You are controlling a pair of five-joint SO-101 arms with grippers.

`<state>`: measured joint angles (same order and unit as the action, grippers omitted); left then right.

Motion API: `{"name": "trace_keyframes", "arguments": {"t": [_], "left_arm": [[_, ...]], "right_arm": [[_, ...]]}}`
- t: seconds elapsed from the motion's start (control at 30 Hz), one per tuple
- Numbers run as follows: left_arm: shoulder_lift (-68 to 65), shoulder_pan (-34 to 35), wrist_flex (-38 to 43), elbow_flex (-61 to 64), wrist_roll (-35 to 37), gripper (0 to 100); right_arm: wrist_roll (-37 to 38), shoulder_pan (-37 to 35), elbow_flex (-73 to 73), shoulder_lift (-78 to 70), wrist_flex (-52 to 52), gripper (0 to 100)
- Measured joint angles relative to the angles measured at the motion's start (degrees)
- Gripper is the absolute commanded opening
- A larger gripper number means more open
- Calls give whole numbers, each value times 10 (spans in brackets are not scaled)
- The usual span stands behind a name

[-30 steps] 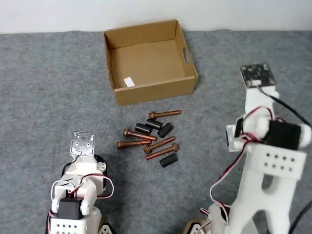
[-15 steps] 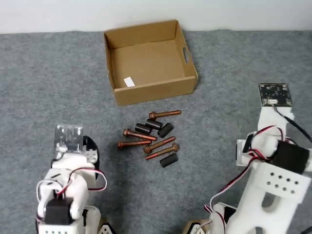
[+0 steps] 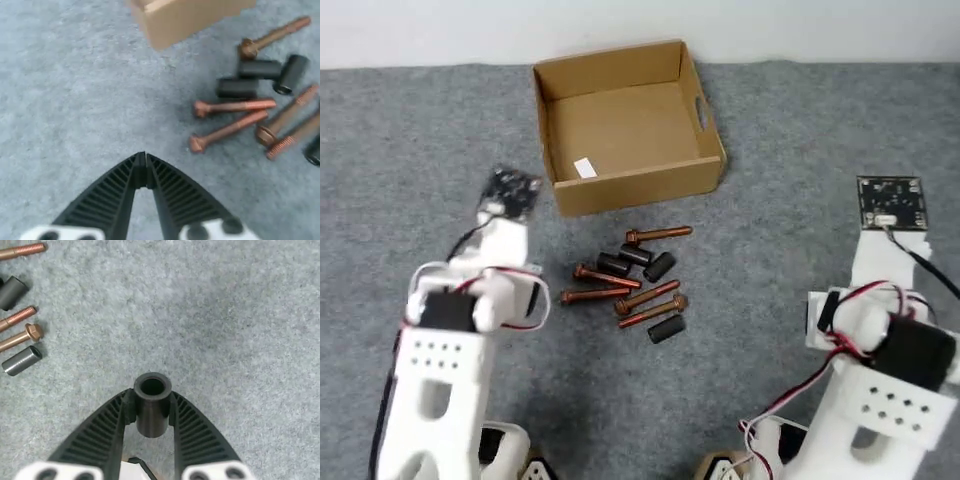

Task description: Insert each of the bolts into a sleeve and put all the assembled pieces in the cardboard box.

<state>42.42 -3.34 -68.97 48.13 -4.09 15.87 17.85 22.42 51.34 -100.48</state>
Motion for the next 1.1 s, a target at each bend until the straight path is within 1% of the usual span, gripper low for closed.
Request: {"name": "trace_keyframes", "arguments": {"t": [0.1,0.2,0.37,0.47,0.57,0.67,0.87,1.1], "left_arm": [[-54,-53,-40,-39,-8,8],[-99,-106,-66,-76,-49,8],[-169,-196,-74,-135,-108,13],[-227,-252,-77,-177,-136,62],[-300,-296,-84,-226,-184,107],[-384,-309,-87,-287,-207,108],[-531,-309,-87,-404,-236,108],[-636,-309,-87,-465,-242,108]], "right_arm": [[0,1,0,12,0,8],[0,1,0,20,0,8],[0,1,0,21,-1,8],[0,1,0,21,-1,8],[0,1,0,21,-1,8],[0,1,0,21,-1,8],[0,1,0,21,-1,8],[0,1,0,21,-1,8]]}}
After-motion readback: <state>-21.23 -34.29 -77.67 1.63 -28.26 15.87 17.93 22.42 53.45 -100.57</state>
